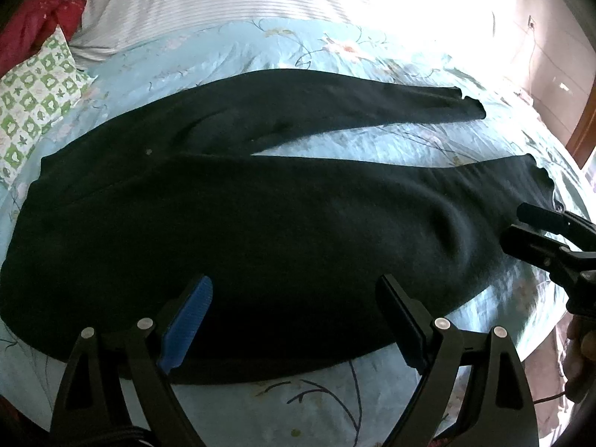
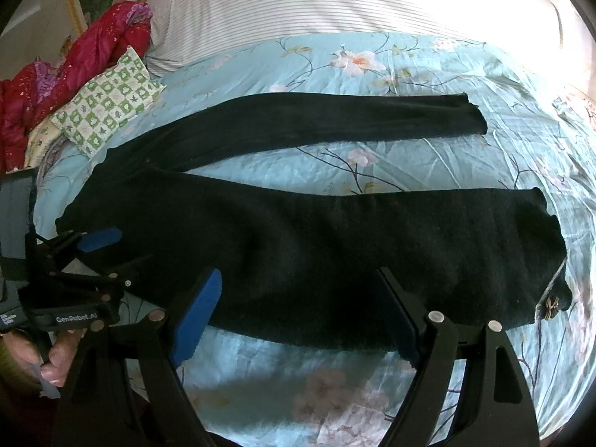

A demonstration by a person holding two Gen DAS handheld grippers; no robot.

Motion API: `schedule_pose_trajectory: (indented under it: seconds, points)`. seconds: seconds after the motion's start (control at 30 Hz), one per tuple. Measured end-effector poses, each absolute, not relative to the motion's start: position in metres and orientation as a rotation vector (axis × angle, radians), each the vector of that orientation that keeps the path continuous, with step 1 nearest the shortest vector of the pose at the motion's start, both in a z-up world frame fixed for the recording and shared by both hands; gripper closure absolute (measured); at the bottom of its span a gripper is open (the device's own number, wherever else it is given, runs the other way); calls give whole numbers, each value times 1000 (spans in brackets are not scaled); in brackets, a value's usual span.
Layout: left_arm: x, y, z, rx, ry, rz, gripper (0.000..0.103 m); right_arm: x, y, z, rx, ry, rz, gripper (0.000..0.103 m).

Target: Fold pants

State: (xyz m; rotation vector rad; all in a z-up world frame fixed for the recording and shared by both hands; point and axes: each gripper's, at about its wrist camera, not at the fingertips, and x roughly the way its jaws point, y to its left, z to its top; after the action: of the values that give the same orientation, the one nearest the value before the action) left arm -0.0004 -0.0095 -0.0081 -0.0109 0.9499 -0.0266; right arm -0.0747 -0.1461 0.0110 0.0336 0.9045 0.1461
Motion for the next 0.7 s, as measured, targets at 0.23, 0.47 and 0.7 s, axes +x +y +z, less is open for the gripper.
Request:
schedule_pose_trajectory:
  seconds: [0.23, 0.47, 0.7]
  points:
    - [4, -8, -6, -10, 959, -33, 13, -72, -146, 14, 44, 908, 156, 20]
    - [18, 0, -1, 1, 962, -41, 13, -57, -156, 23, 61, 912, 165, 20]
    - [46, 10, 7, 24, 977, -65, 13, -30, -173, 33, 98, 915, 176, 20]
